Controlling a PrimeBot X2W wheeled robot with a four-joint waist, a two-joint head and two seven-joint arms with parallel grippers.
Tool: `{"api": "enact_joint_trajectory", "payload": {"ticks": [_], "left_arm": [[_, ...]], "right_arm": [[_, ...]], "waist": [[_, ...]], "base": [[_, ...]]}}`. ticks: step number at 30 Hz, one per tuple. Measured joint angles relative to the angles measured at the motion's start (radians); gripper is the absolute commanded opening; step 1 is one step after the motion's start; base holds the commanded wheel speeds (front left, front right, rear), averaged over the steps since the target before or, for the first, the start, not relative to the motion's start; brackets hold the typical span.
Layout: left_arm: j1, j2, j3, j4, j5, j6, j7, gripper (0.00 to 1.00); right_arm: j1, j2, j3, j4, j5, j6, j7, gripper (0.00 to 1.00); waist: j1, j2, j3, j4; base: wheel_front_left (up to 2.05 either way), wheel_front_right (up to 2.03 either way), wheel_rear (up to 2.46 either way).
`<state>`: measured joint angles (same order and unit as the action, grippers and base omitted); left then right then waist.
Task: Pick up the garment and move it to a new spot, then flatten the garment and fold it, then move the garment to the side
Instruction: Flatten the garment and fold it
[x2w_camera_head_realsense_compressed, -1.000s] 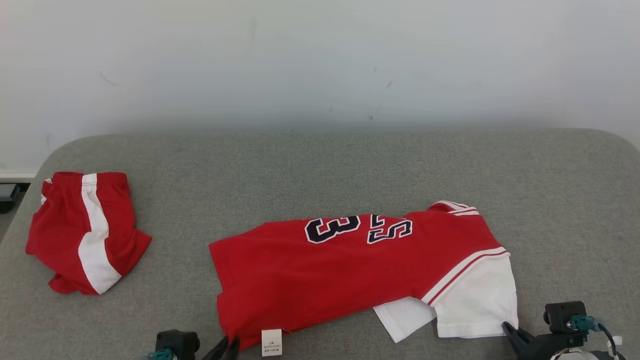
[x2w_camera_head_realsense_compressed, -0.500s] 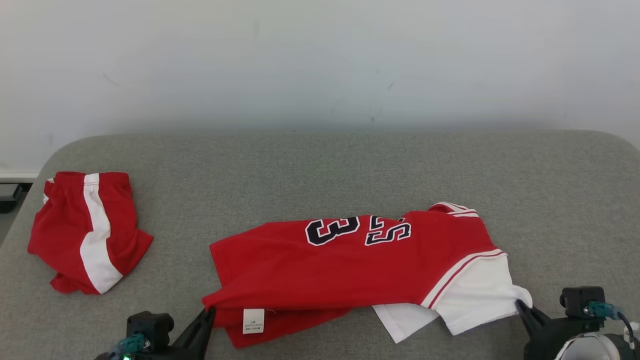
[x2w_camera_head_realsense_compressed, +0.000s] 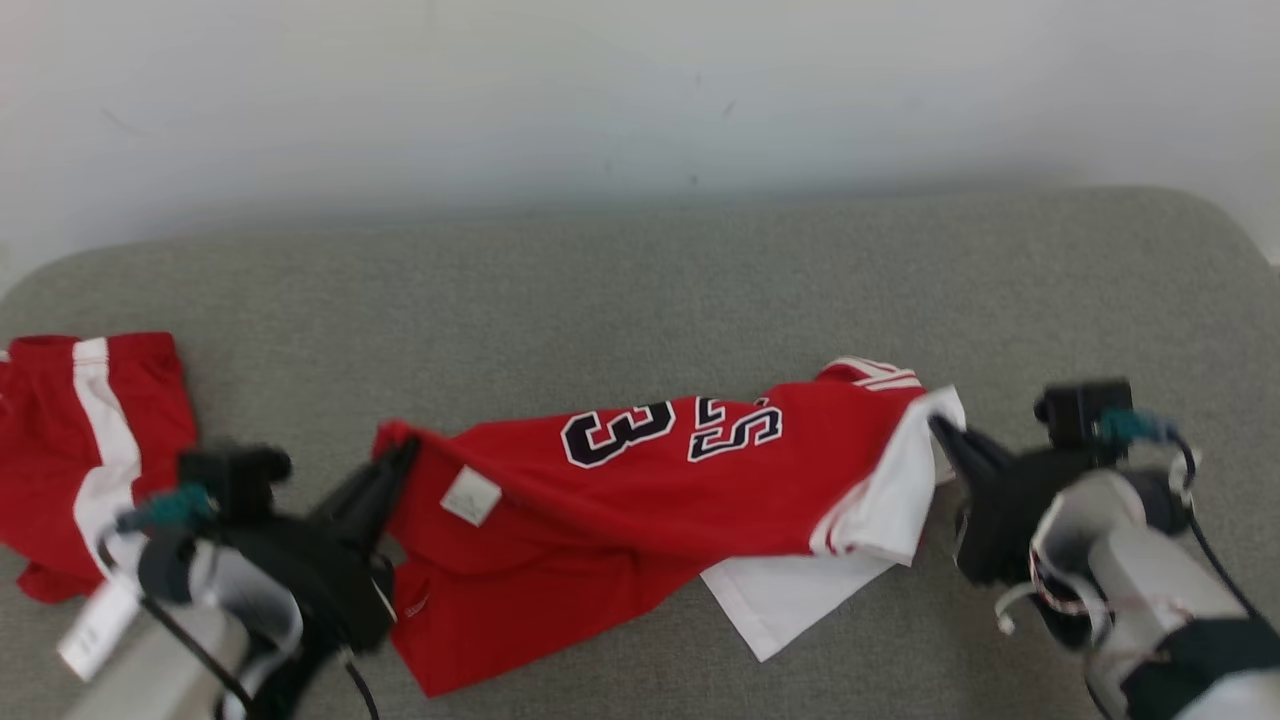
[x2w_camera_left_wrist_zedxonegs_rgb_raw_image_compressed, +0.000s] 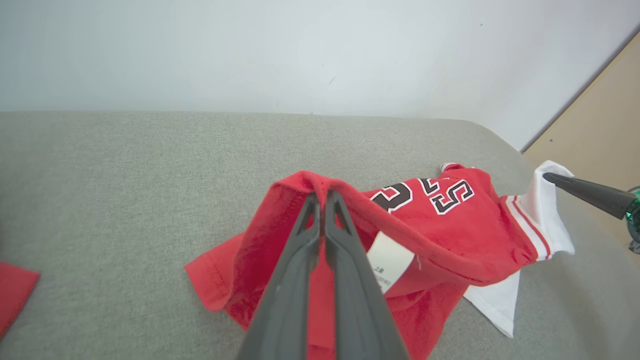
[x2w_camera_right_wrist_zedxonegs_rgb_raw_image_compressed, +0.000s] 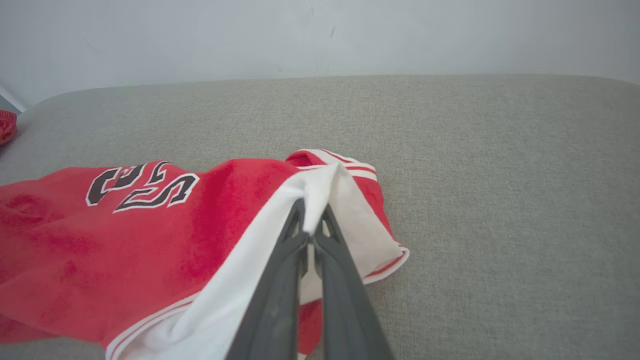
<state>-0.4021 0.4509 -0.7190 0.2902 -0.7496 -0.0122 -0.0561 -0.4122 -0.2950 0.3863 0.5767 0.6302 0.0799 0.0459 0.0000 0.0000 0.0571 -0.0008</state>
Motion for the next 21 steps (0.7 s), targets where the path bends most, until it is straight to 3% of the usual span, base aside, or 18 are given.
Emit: {"api": "enact_joint_trajectory", "payload": {"ticks": [1, 2, 4, 7, 12, 15, 18, 21], "left_arm": [[-0.07, 0.0, 0.03, 0.024, -0.069, -0.047, 0.035, 0.0], [-0.112, 0.006, 0.037, 0.044, -0.078, -0.067, 0.056, 0.0], [-0.214, 0.017, 0.074, 0.091, -0.094, -0.089, 0.092, 0.0], [-0.422, 0.019, 0.134, 0.175, -0.115, -0.088, 0.142, 0.0], [-0.751, 0.025, 0.166, 0.265, -0.077, -0.094, 0.196, 0.0], [-0.892, 0.014, 0.184, 0.28, -0.073, -0.095, 0.196, 0.0], [-0.993, -0.001, 0.201, 0.237, -0.07, -0.104, 0.172, 0.0], [-0.993, 0.029, 0.211, 0.208, -0.063, -0.112, 0.116, 0.0]], "right_arm": [[-0.074, 0.016, 0.004, 0.013, 0.006, 0.005, 0.035, 0.0], [-0.115, 0.027, 0.003, 0.025, 0.017, 0.008, 0.054, 0.0], [-0.213, 0.053, 0.007, 0.05, 0.027, 0.008, 0.097, 0.0], [-0.413, 0.091, -0.015, 0.087, 0.037, 0.001, 0.134, 0.0], [-0.804, 0.106, -0.072, 0.151, 0.016, -0.074, 0.146, 0.0], [-0.953, 0.086, -0.096, 0.161, -0.014, -0.103, 0.105, 0.0], [-1.021, 0.056, -0.098, 0.098, -0.043, -0.096, 0.043, 0.0], [-1.036, 0.073, -0.071, 0.074, -0.044, -0.044, -0.017, 0.0]], "waist": [[0.0, 0.0001, 0.022, -0.011], [0.0001, 0.0, 0.034, -0.017], [0.0003, 0.0001, 0.059, -0.029], [0.0004, 0.0001, 0.099, -0.046], [0.0003, 0.0001, 0.17, -0.067], [0.0004, 0.0002, 0.215, -0.074], [0.0005, 0.0002, 0.261, -0.073], [0.0, 0.0001, 0.303, -0.066]], "base": [[0.0, 0.0, 0.0], [0.0, 0.0, 0.0], [0.0, 0.0, 0.0], [0.0, 0.0, 0.0], [0.0, 0.0, 0.0], [0.0, 0.0, 0.0], [0.0, 0.0, 0.0], [0.0, 0.0, 0.0]]}}
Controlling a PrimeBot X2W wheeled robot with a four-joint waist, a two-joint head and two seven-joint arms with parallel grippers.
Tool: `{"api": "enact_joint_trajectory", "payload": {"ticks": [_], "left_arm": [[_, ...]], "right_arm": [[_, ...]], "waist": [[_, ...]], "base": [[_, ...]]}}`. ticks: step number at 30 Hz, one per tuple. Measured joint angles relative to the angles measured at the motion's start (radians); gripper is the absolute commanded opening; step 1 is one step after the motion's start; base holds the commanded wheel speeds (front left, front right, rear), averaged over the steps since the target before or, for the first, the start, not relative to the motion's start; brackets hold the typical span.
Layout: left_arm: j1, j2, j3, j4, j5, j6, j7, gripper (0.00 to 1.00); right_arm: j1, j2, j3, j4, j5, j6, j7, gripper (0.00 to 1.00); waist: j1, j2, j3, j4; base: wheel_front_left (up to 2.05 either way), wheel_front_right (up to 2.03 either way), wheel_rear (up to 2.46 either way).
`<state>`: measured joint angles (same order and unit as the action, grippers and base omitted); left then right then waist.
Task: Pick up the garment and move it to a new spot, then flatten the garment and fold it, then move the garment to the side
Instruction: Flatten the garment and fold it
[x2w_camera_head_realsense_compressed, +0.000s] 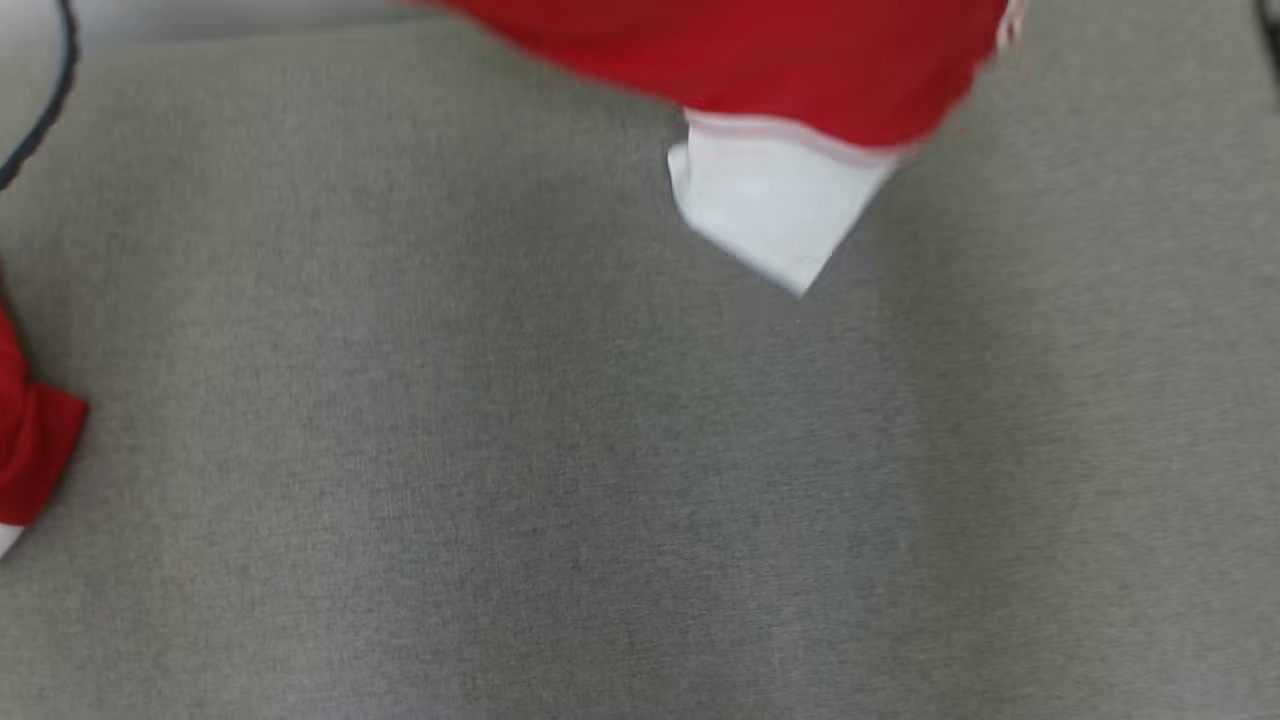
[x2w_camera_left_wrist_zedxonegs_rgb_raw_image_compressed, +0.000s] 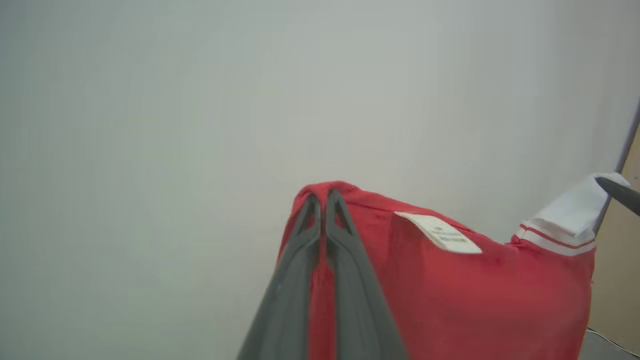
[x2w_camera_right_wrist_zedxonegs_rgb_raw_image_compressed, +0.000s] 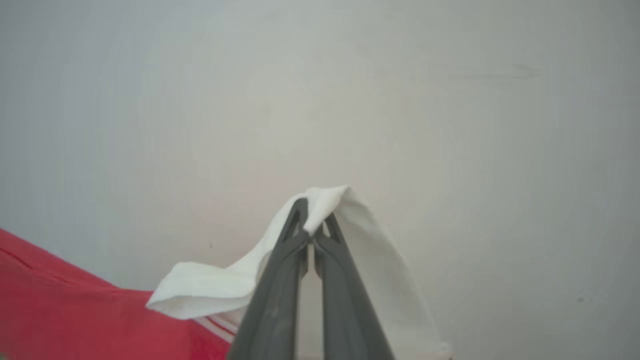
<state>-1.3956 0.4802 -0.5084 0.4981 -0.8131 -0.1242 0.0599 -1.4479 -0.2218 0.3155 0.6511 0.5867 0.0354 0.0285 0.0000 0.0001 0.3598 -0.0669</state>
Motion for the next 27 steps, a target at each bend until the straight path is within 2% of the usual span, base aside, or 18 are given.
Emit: {"api": "enact_joint_trajectory", "payload": {"ticks": [3, 6, 14, 19, 21, 27], "left_arm": [[0.106, 0.039, -0.004, -0.011, 0.001, 0.0, -0.056, 0.0], [0.308, 0.041, -0.021, -0.02, -0.017, 0.0, -0.104, 0.0], [0.759, 0.024, -0.101, -0.048, -0.034, 0.001, -0.204, 0.0], [0.905, 0.019, -0.139, -0.081, -0.022, 0.032, -0.252, 0.0], [0.952, 0.014, -0.149, -0.084, -0.017, 0.058, -0.262, 0.0], [1.031, -0.009, -0.195, -0.109, 0.032, 0.113, -0.265, 0.0]], "right_arm": [[0.096, 0.035, 0.047, -0.003, -0.005, 0.058, -0.048, 0.0], [0.286, 0.051, 0.065, 0.003, 0.004, 0.07, -0.097, 0.0], [0.758, 0.013, 0.076, -0.044, 0.039, 0.074, -0.19, 0.0], [0.933, -0.03, 0.054, -0.056, 0.071, 0.075, -0.227, 0.0], [0.985, -0.048, 0.045, -0.057, 0.076, 0.075, -0.232, 0.0], [1.165, -0.071, 0.018, -0.058, 0.116, 0.079, -0.24, 0.0]], "waist": [[0.0004, 0.0002, 0.027, 0.01], [0.0005, 0.0003, 0.024, 0.018], [-0.0001, 0.0001, -0.058, 0.019], [-0.0003, -0.0001, -0.13, 0.004], [-0.0003, -0.0002, -0.16, -0.001], [-0.0004, -0.0002, -0.25, -0.003]], "base": [[0.0, 0.0, 0.0], [0.0, 0.0, 0.0], [0.0, 0.0, 0.0], [0.0, 0.0, 0.0], [0.0, 0.0, 0.0], [0.0, 0.0, 0.0]]}}
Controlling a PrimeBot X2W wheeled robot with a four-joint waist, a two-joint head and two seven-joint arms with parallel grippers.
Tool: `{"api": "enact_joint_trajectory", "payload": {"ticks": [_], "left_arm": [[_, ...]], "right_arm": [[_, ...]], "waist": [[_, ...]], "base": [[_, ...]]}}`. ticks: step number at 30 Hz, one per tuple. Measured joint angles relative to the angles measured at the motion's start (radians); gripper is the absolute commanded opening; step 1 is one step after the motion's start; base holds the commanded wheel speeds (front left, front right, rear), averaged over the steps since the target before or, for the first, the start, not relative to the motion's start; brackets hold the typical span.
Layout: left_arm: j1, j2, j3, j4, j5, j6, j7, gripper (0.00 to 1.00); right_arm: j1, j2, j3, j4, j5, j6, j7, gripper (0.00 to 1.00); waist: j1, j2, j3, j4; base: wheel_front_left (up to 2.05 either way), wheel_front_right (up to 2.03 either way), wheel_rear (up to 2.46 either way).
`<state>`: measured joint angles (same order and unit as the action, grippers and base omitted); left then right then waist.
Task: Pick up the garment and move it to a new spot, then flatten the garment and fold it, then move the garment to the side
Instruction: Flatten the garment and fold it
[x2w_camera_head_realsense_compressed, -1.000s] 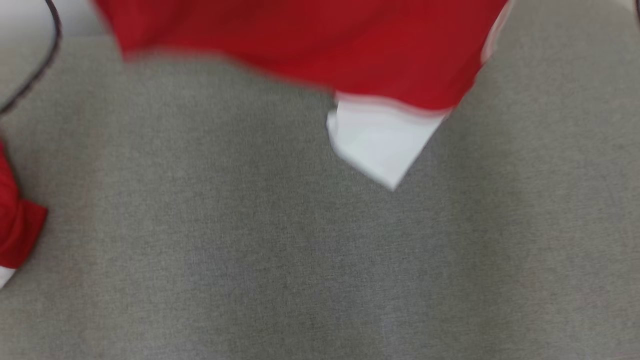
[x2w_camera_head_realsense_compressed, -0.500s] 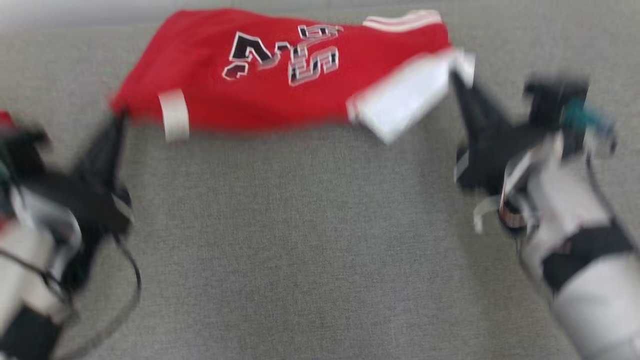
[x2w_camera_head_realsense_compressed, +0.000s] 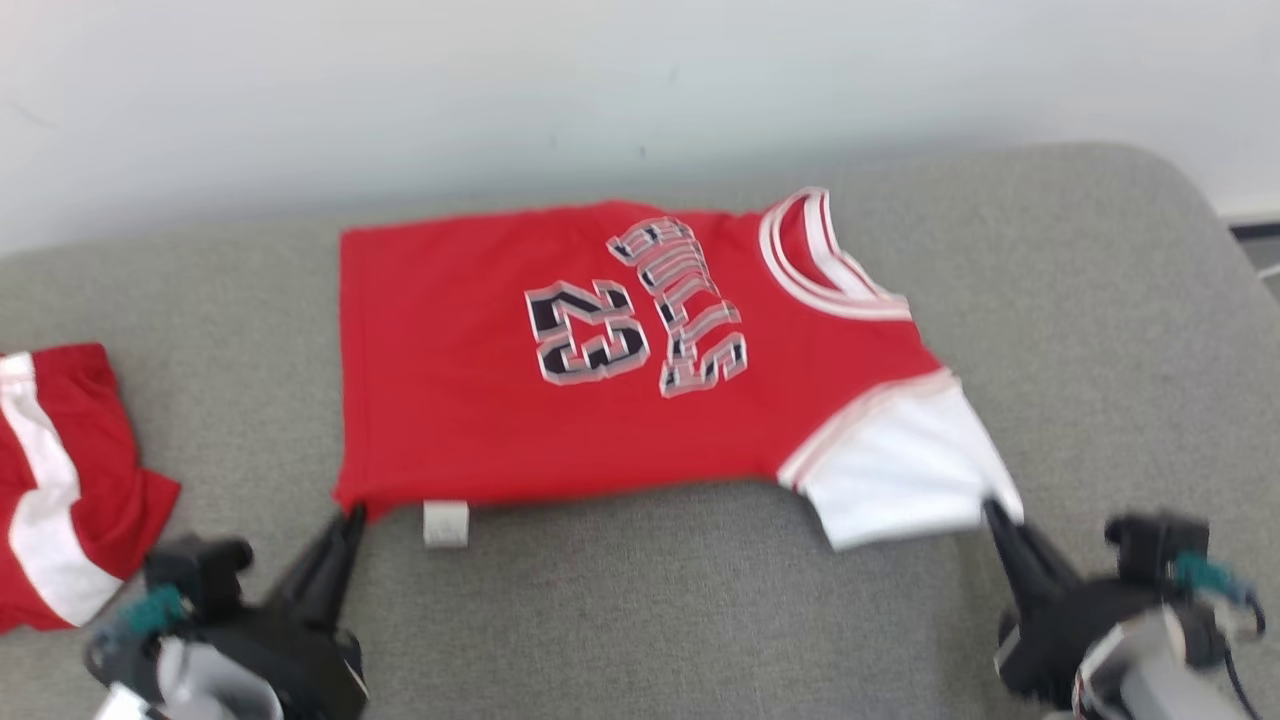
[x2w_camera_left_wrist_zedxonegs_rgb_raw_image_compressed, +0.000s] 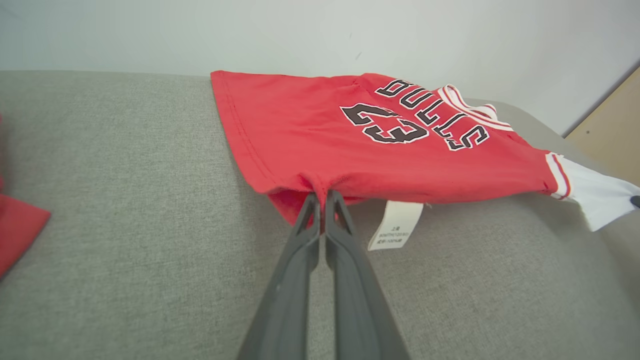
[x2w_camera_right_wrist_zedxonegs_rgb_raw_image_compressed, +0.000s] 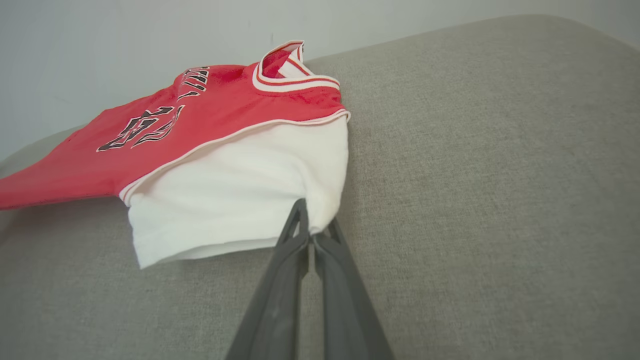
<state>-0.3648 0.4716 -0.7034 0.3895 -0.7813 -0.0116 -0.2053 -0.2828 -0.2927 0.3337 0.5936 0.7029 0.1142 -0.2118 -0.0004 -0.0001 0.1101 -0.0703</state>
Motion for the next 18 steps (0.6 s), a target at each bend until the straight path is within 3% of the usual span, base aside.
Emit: {"api": "enact_joint_trajectory", "payload": {"ticks": [7, 18], "left_arm": [[0.136, -0.004, -0.051, -0.008, 0.02, 0.066, -0.002, 0.0], [0.282, 0.015, -0.087, -0.056, 0.018, 0.101, 0.026, 0.0]], "right_arm": [[0.179, 0.0, 0.022, 0.015, 0.016, 0.0, 0.0, 0.0], [0.314, -0.021, 0.043, -0.021, 0.006, -0.029, 0.02, 0.0]], "waist": [[0.0, -0.0001, -0.103, 0.021], [0.0001, -0.0001, -0.204, 0.058]], "base": [[0.0, 0.0, 0.0], [0.0, 0.0, 0.0]]}}
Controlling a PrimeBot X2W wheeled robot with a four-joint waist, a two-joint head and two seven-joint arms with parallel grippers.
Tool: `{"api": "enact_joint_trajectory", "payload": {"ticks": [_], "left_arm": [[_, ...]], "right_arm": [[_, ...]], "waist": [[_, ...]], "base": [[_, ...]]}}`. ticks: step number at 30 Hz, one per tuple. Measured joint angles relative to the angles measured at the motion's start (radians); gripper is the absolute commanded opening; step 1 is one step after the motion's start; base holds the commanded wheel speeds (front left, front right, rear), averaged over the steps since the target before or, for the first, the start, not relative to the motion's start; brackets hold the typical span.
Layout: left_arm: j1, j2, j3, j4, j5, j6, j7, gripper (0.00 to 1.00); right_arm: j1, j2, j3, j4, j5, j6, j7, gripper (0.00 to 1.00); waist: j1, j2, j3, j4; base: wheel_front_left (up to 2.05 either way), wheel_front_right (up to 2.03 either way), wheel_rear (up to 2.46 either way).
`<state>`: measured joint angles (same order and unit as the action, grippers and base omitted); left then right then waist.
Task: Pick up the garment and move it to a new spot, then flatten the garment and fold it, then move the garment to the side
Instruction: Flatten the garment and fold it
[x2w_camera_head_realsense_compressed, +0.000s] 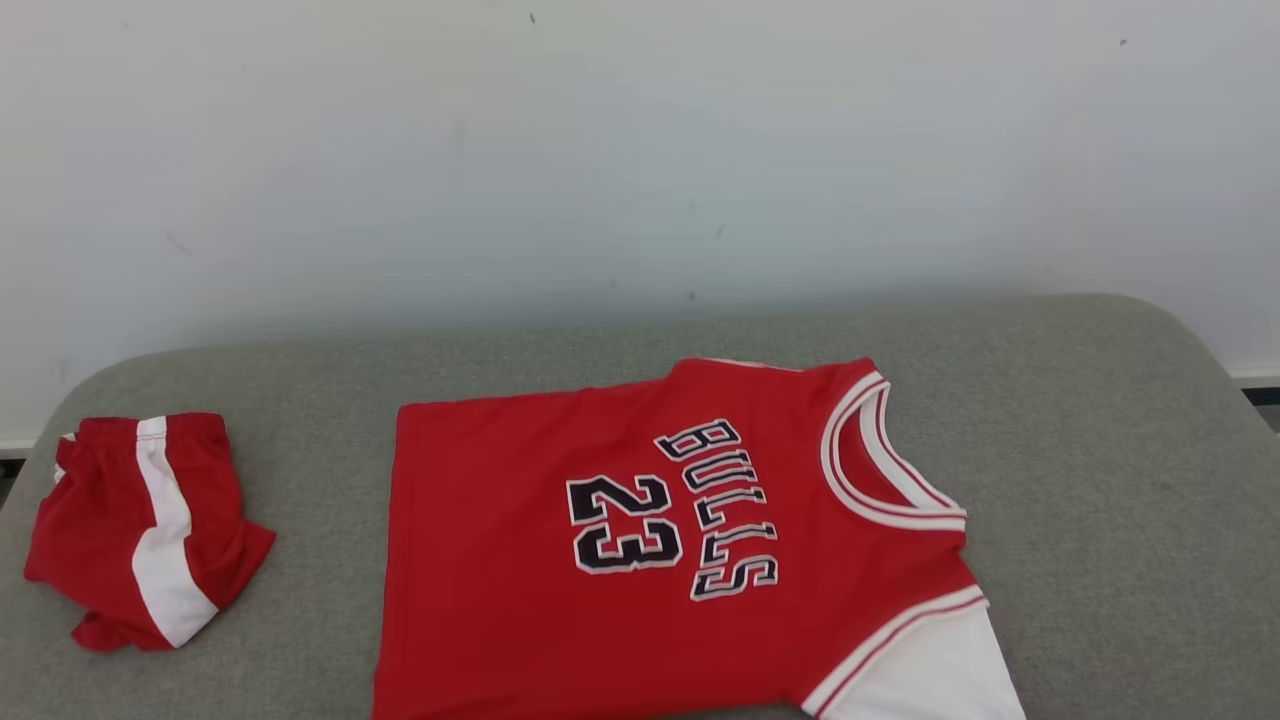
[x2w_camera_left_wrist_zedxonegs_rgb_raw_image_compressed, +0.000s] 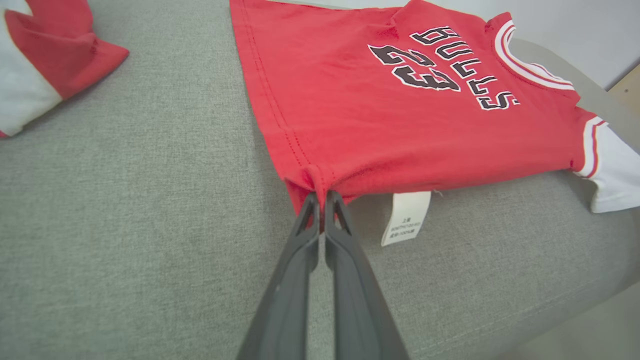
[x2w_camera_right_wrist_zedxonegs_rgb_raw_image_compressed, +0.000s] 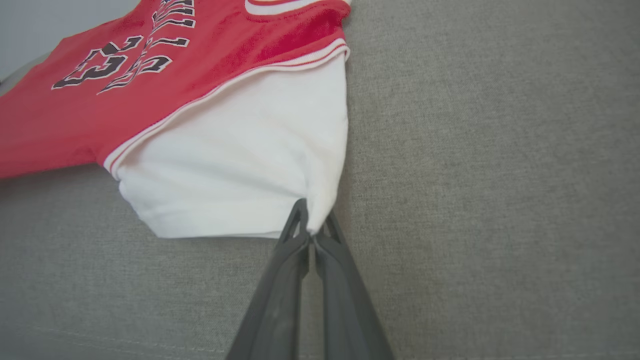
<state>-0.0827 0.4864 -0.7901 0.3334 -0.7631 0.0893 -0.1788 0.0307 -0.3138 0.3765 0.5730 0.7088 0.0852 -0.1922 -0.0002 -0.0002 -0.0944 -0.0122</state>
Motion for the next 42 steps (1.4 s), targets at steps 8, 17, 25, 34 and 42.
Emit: {"api": "enact_joint_trajectory", "payload": {"ticks": [8, 17, 25, 34, 42], "left_arm": [[0.036, 0.002, 0.012, -0.012, -0.004, 0.016, 0.008, 0.0], [0.001, -0.037, 0.012, -0.015, -0.005, 0.018, 0.044, 0.0], [-0.264, -0.023, 0.035, 0.004, -0.031, -0.083, 0.157, 0.0], [-0.921, -0.08, 0.216, 0.179, -0.033, -0.167, 0.33, 0.0], [-1.254, -0.124, 0.332, 0.032, -0.032, -0.186, 0.188, 0.0]], "right_arm": [[0.042, -0.004, 0.003, -0.035, 0.007, -0.027, 0.035, 0.0], [-0.05, -0.002, 0.078, -0.066, -0.061, -0.051, 0.127, 0.0], [-0.357, 0.038, 0.129, -0.058, -0.116, -0.05, 0.262, 0.0], [-1.02, 0.159, -0.053, -0.007, -0.147, -0.093, 0.352, 0.0], [-1.414, 0.165, -0.016, -0.121, -0.207, -0.02, 0.158, 0.0]], "waist": [[0.0002, 0.0001, -0.006, 0.011], [0.0003, 0.0002, 0.033, -0.006], [0.0003, 0.0003, 0.112, -0.039], [0.0008, 0.0005, 0.234, -0.06], [0.0003, 0.0003, 0.348, -0.041]], "base": [[0.0, 0.0, 0.0], [0.0, 0.0, 0.0], [0.0, 0.0, 0.0], [0.0, 0.0, 0.0], [0.0, 0.0, 0.0]]}}
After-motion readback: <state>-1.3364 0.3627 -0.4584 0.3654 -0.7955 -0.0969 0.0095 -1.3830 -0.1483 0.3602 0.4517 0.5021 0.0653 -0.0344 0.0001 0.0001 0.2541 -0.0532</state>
